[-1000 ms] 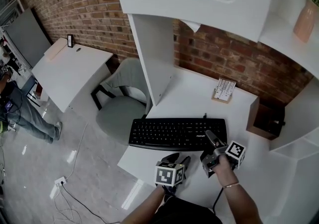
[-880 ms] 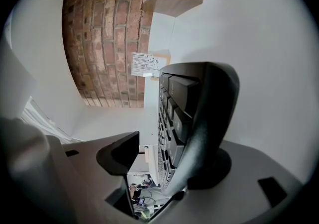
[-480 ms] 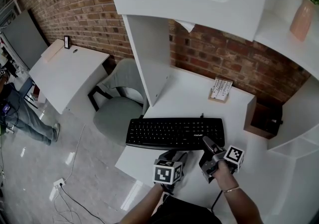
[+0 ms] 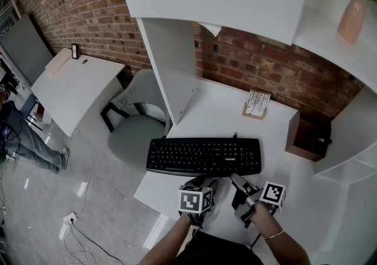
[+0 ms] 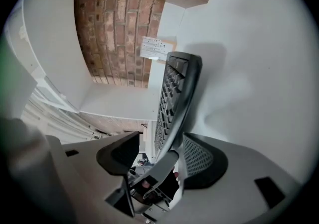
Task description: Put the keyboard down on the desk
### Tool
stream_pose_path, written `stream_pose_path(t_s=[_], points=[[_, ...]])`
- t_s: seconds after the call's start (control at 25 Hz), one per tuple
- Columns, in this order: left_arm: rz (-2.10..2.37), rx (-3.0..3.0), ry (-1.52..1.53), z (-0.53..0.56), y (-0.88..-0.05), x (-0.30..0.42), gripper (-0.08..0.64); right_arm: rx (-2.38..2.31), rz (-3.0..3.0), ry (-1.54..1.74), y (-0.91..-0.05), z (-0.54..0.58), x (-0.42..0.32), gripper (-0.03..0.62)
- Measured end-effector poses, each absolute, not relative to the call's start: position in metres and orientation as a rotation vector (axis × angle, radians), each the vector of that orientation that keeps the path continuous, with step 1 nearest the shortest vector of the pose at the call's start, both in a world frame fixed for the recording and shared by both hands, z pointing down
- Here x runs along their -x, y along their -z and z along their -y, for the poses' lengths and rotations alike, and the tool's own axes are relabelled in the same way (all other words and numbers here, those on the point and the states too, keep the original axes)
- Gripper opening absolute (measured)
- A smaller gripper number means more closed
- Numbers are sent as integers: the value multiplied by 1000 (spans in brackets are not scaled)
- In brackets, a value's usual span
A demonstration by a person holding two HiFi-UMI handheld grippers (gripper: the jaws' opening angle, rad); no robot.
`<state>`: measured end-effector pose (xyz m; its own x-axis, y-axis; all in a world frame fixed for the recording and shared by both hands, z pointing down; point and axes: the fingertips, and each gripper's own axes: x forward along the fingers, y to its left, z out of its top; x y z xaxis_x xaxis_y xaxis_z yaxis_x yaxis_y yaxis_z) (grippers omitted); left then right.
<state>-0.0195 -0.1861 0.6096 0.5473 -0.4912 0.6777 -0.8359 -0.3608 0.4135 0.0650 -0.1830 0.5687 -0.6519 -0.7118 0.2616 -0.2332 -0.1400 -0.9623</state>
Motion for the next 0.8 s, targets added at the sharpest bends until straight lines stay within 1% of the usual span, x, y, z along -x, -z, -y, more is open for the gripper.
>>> stream_pose_path(t_s=[0.44,0.52,0.64,0.8], points=[[1090,-1986,-610,177,-607,26,189,1066,-1953,1810,-562,178,-46,259],[1112,-1989,-604,174,-603,30,187,1085,-1985,1804,-562,176,-45,235],[1155,-2004,-591,172,-594,38,177,1128,-2055,1772,-558,173,-43,173],[1225,-2027,-562,169,-578,51,156,1253,-2212,1620,-544,172,-50,94]])
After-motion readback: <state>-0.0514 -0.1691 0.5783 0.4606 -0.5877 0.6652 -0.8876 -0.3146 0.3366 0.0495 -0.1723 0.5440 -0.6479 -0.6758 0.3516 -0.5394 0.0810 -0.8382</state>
